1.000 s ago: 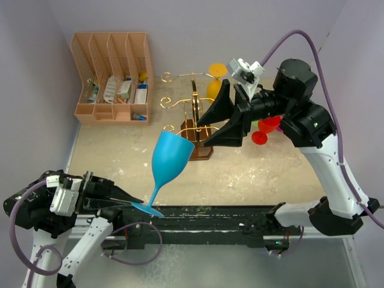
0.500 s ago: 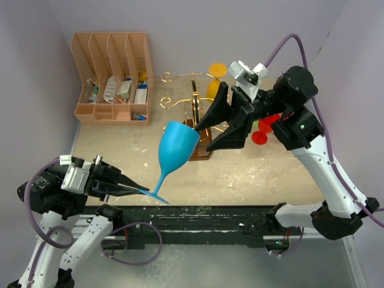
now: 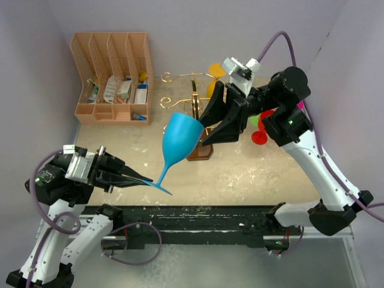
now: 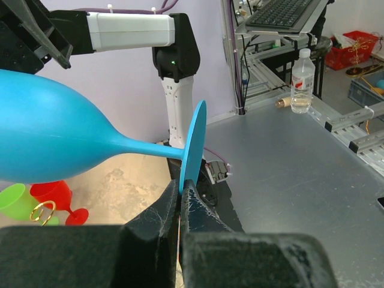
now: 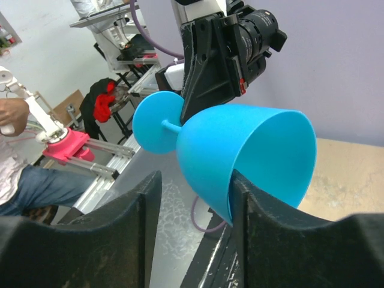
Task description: Take the wine glass off the wine glass rack
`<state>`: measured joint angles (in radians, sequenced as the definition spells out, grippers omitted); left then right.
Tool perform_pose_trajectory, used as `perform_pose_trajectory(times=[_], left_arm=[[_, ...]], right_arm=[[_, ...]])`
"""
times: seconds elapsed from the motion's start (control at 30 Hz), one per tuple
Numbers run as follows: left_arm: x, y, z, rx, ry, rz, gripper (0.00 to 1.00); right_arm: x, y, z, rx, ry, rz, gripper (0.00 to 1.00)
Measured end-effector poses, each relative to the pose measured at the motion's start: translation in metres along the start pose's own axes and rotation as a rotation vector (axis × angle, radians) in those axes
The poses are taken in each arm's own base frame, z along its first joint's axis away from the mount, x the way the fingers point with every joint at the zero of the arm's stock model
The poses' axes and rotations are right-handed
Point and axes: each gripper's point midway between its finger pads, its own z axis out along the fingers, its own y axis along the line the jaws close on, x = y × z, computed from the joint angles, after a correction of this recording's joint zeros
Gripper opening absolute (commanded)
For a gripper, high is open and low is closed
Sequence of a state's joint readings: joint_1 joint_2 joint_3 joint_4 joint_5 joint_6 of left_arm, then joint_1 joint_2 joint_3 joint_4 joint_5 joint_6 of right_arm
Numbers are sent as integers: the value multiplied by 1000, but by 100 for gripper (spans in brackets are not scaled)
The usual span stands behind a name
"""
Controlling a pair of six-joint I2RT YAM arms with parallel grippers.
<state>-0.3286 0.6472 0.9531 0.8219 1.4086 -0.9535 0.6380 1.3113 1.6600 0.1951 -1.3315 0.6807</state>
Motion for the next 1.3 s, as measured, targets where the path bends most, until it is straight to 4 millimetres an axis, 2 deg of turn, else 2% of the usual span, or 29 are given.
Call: perform_pose_trajectory(times=[0.07, 0.17, 0.2, 0.3, 0.5, 0.57, 0.67, 0.8, 0.93, 1.1, 1.17, 1.23, 1.3], left_arm=[[1, 4, 0, 2, -1, -7, 0], [3, 9, 1, 6, -2, -14, 0], [4, 9, 1, 11, 3, -16, 0], [12, 10, 0, 27, 24, -24, 0], [15, 19, 0, 6, 14, -39, 40], [15, 25, 1, -20, -2, -53, 63], [15, 35, 1, -78, -22, -81, 75], [11, 45, 0, -161, -36, -77, 82], [8, 57, -2, -232, -54, -76, 84], [10, 84, -7, -354, -92, -123, 79], [15, 94, -8, -388, -92, -170, 69], [18, 101, -10, -421, -89, -217, 52], [14, 112, -11, -468, -90, -250, 47]], right_arm=[[0, -1, 1, -3, -2, 0, 33], [1, -3, 1, -8, -4, 6, 3], [2, -3, 1, -13, -1, 13, 0], [8, 8, -1, -57, 32, 46, 0], [9, 28, -4, -73, 37, 21, 0], [11, 31, -5, -73, 36, 12, 0], [14, 33, -6, -31, 31, 14, 0], [7, 20, -11, 152, 1, 11, 0], [-3, 5, -25, 398, -31, 29, 0], [-18, -14, -58, 750, -73, 92, 0], [-33, -34, -94, 1001, -122, 60, 0], [-48, -51, -137, 1260, -179, 35, 0], [-53, -62, -173, 1466, -204, 29, 0]])
